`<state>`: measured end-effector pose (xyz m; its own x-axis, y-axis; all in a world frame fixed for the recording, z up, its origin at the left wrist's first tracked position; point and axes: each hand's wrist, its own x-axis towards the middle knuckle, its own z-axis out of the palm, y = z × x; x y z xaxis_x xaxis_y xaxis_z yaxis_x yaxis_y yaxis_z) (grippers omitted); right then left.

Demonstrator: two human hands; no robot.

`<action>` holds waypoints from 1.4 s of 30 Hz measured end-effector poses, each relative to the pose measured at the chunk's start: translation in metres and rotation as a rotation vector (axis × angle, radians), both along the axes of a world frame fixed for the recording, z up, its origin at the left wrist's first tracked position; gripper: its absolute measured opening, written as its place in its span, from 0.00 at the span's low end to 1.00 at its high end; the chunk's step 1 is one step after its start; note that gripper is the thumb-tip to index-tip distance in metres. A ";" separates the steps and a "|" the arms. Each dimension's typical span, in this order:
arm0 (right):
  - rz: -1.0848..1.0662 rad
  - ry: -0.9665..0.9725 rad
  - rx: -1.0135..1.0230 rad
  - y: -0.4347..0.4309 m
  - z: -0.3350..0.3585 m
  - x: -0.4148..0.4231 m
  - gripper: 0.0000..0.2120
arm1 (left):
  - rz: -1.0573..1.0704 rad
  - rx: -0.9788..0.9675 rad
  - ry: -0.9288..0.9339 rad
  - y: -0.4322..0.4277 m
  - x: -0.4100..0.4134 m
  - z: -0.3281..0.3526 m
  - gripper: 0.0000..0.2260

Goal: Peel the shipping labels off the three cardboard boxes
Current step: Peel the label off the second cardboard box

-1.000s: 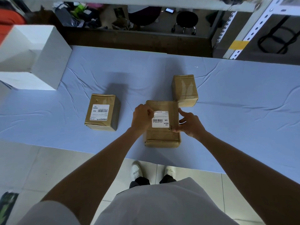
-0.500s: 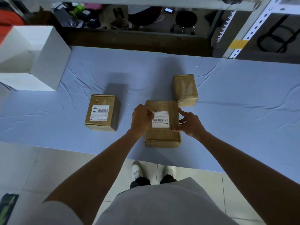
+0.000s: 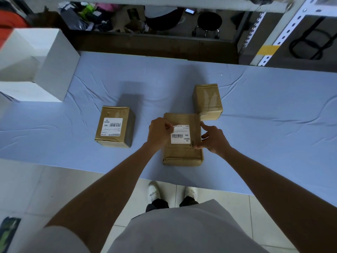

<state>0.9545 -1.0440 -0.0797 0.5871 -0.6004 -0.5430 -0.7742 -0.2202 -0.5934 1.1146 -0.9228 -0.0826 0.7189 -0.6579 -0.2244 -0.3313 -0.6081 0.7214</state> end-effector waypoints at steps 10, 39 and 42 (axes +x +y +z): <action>0.000 0.008 -0.006 0.000 0.000 0.000 0.52 | -0.072 -0.026 0.034 0.004 0.002 0.005 0.02; -0.035 0.001 -0.003 0.002 -0.001 0.002 0.52 | -0.120 -0.122 0.085 0.014 0.003 0.004 0.01; -0.040 -0.001 0.000 0.004 0.001 0.002 0.52 | -0.128 -0.107 0.068 0.014 0.002 0.004 0.02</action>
